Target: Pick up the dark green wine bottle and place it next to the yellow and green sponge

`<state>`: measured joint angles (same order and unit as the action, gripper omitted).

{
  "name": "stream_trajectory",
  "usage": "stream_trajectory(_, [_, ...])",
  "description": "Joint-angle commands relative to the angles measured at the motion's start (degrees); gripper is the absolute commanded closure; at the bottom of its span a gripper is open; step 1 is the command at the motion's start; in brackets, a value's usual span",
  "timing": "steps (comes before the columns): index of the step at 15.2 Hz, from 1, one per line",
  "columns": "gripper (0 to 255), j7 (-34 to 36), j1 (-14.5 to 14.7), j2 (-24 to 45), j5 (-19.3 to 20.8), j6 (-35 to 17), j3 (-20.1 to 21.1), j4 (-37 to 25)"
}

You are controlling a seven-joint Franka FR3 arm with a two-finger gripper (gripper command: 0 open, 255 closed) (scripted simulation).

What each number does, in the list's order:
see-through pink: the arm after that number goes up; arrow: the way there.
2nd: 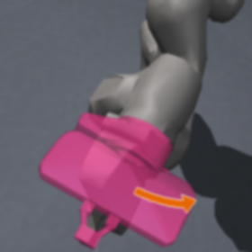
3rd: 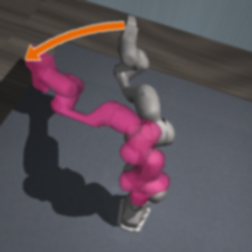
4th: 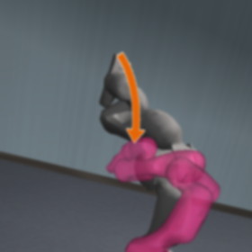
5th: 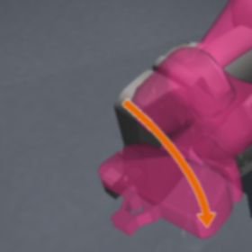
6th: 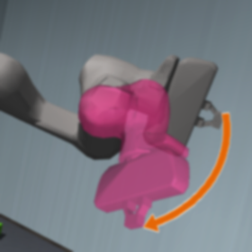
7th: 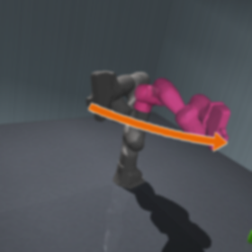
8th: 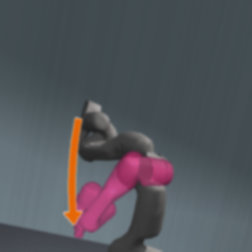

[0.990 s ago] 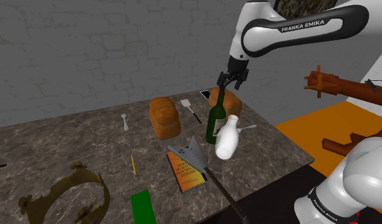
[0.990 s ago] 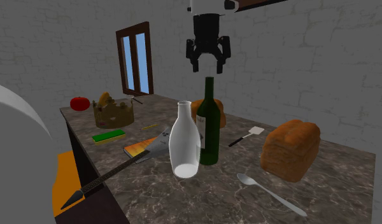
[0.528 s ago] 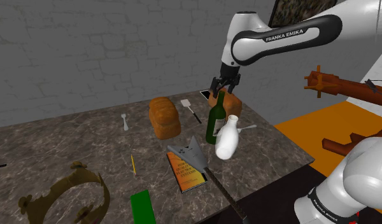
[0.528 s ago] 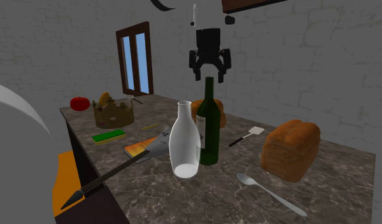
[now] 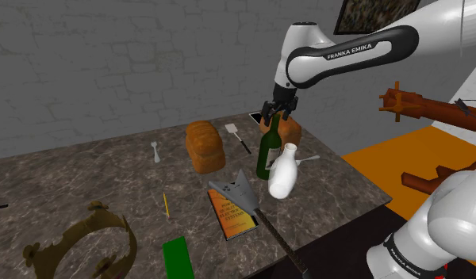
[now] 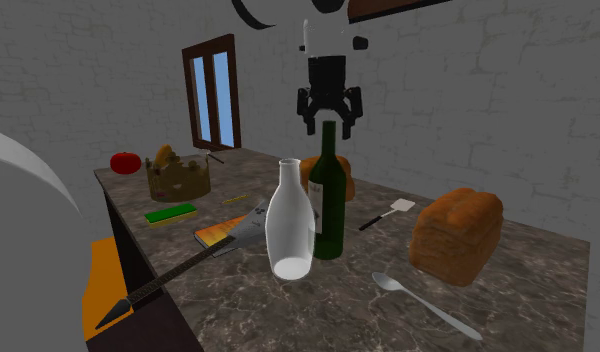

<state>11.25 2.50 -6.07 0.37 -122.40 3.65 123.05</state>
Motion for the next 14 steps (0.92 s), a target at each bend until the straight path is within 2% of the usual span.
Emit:
stream_trajectory(1, [0, 0.0, 0.0, 0.0, 0.0, 0.0, 0.0, 0.0])
stream_trajectory(2, [0, 0.0, 0.0, 0.0, 0.0, 0.0, 0.0, 0.0])
stream_trajectory(3, [255, 0.0, 0.0, 0.0, 0.0, 0.0, 0.0, 0.0])
stream_trajectory(12, [255, 0.0, 0.0, 0.0, 0.0, 0.0, 0.0, 0.0])
stream_trajectory(14, [255, 0.0, 0.0, -0.5, 0.0, 1.5, 0.0, -1.0])
